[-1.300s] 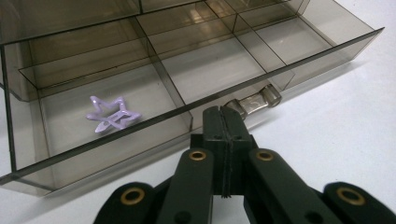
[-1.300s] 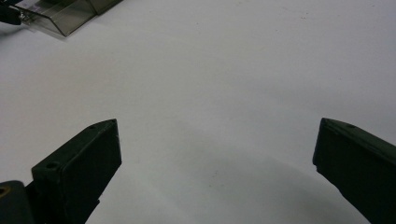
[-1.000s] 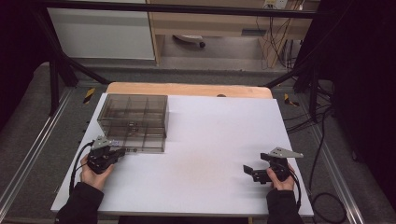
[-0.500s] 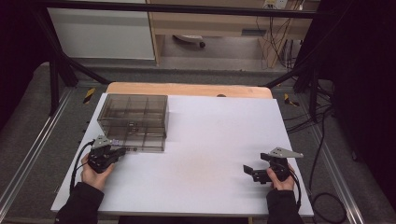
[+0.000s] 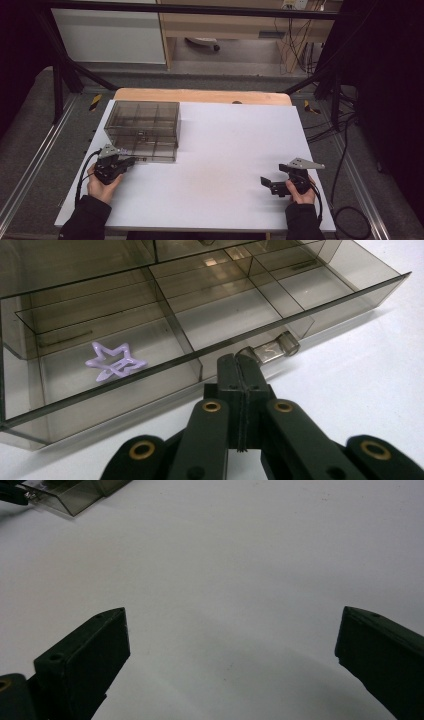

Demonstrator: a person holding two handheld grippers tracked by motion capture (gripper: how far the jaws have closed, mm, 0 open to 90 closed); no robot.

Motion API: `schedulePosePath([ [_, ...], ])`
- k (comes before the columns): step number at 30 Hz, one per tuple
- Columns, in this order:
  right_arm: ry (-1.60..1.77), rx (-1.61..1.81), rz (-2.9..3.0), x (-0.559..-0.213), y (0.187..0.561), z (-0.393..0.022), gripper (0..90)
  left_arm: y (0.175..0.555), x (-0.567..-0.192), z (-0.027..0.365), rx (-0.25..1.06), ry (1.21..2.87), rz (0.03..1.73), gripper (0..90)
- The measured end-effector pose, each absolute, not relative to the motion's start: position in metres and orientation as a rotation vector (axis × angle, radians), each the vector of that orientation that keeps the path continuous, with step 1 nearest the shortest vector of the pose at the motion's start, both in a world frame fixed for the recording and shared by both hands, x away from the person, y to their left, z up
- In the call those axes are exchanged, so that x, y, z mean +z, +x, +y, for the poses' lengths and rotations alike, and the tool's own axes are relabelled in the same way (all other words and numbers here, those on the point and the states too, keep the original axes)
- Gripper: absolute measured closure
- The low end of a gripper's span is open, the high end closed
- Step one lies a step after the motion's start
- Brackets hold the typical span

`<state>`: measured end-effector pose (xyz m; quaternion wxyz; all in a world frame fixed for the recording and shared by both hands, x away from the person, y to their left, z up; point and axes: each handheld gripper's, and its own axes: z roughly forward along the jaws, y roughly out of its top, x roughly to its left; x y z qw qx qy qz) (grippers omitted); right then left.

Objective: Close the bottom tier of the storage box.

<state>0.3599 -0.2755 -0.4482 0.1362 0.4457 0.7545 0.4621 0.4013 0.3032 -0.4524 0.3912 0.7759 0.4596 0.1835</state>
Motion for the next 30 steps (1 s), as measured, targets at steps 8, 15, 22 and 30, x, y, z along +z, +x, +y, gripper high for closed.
schedulePosePath([
  [8,1.294,1.340,2.182,-0.4480,0.3598,-0.2756,1.8,0.4032,-0.4533,0.3031,0.467,1.971,1.168,90.0],
  [15,1.294,1.340,2.182,-0.4480,0.3598,-0.2756,1.8,0.4047,-0.4536,0.3028,0.474,1.973,1.168,90.0],
  [22,1.294,1.338,2.186,-0.4480,0.3597,-0.2756,1.8,0.4053,-0.4538,0.3028,0.477,1.972,1.167,90.0],
  [30,1.291,1.338,2.185,-0.4483,0.3600,-0.2757,1.8,0.4065,-0.4542,0.3026,0.485,1.966,1.165,90.0],
])
